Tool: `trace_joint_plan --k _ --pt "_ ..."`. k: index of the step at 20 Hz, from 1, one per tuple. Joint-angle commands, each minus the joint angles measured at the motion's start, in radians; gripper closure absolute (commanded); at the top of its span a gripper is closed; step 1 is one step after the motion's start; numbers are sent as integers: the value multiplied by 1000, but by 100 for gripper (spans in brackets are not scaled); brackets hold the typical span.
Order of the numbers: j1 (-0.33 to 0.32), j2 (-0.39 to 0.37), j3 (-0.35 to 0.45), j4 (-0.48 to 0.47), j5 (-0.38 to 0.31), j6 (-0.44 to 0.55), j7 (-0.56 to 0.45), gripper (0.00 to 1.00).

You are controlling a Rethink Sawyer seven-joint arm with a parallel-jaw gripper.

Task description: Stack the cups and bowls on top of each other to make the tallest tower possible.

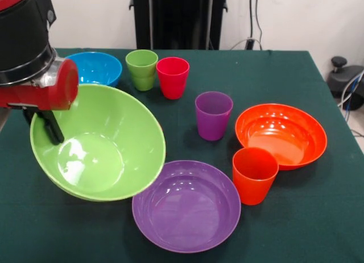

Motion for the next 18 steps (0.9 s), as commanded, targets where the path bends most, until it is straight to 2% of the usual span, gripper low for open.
trace_joint_plan --k 1,5,11,18 --pt "59 8 30 -93 -67 143 -131 100" --pt "38 -30 6 -55 -35 156 -142 100" --pt "34 -58 11 -103 -54 248 -171 100" --pt "50 -75 10 -112 -63 277 -150 100"
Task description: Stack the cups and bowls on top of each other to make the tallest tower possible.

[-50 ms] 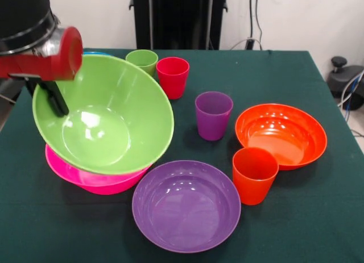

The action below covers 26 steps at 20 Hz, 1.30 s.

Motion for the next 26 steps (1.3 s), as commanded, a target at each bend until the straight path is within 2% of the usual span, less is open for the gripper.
trace_joint_plan --k 1,9,17,21,26 --pt "30 -49 11 -38 -65 109 -147 100" --pt "47 -68 -14 32 -35 53 -85 100" --pt "4 -85 -45 111 -23 -22 -123 100" --pt "-5 -92 -54 118 -24 -23 -138 100" --pt "17 -92 -59 149 -2 -55 -78 100"
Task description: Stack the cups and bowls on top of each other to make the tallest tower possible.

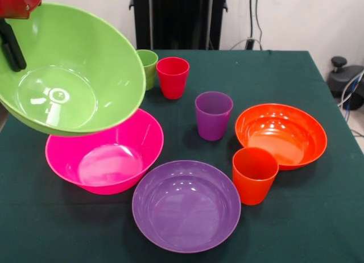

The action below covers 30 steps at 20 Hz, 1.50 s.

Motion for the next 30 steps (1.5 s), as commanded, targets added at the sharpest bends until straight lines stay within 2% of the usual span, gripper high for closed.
trace_joint_plan --k 1,9,19,25,30 --pt "28 -18 -23 168 3 -75 -62 100" --pt "57 -50 -54 266 48 -153 27 100" --pt "105 -47 -87 256 57 -162 80 100" --pt "138 7 -77 113 31 -64 57 100" --pt "114 91 -40 -45 -24 -1 -75 100"
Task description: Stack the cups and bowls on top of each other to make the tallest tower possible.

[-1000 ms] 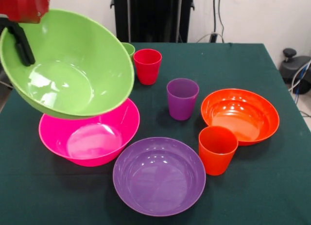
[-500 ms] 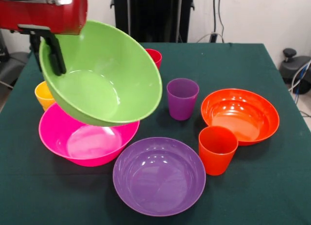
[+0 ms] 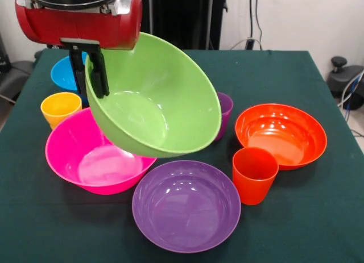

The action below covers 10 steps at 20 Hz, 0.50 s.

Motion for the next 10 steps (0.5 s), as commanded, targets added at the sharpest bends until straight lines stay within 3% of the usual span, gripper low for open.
trace_joint_plan --k 1,6,10 --pt "-19 107 46 -145 -85 130 -107 100" --pt "-76 129 44 -181 -100 113 -218 100" --pt "-110 102 15 -113 -66 83 -237 100"
